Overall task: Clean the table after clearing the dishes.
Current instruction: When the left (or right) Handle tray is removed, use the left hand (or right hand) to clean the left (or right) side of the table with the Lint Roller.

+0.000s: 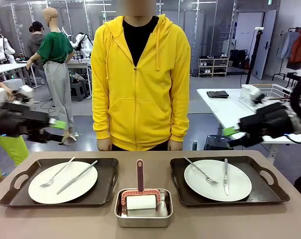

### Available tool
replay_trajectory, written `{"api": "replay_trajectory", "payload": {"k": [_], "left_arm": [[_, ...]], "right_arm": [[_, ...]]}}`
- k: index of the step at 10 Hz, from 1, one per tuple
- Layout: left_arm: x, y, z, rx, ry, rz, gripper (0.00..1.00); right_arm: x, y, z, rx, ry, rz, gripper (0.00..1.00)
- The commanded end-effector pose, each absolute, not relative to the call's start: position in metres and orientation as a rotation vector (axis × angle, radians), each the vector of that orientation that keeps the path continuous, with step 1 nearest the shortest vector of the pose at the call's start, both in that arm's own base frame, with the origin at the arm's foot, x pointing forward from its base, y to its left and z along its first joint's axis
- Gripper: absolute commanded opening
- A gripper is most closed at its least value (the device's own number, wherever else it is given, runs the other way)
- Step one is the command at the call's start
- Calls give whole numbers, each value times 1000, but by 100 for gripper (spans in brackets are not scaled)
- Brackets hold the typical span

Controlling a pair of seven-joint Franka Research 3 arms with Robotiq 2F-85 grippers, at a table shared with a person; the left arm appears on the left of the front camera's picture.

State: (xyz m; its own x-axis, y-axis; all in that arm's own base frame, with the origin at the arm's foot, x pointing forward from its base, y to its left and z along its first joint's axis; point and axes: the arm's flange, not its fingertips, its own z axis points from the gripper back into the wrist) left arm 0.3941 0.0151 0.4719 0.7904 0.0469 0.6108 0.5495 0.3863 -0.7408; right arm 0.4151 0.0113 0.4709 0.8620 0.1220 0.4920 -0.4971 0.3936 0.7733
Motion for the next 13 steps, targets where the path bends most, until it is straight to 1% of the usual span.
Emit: {"api": "replay_trajectory", "payload": {"k": [1, 2, 3, 4, 6, 8, 9, 10, 11, 13], "left_arm": [[376, 65, 452, -1150, -636, -217, 100], [356, 102, 455, -1110, -702, -130, 100], [335, 140, 456, -1037, -734, -30, 100], [315, 172, 455, -979, -758, 49, 100], [281, 217, 450, -915, -788, 199, 100], [257, 234, 456, -857, -829, 265, 100], [256, 233, 459, -847, -843, 278, 100], [262, 248, 450, -883, -830, 229, 100], [262, 248, 450, -883, -830, 229, 100], [262, 248, 450, -883, -830, 229, 100]], "right_arm": [[409, -49, 480, 1104, -423, 263, 100], [394, -98, 483, 1107, -482, 165, 100], [373, -154, 477, 1119, -566, 7, 100], [354, -197, 467, 1139, -613, -110, 100], [313, -255, 444, 1165, -675, -276, 100], [286, -278, 431, 1159, -723, -370, 100], [287, -278, 433, 1140, -728, -365, 100], [300, -267, 439, 1116, -736, -313, 100], [278, -293, 426, 1132, -706, -373, 100], [278, -293, 426, 1132, -706, -373, 100]]}}
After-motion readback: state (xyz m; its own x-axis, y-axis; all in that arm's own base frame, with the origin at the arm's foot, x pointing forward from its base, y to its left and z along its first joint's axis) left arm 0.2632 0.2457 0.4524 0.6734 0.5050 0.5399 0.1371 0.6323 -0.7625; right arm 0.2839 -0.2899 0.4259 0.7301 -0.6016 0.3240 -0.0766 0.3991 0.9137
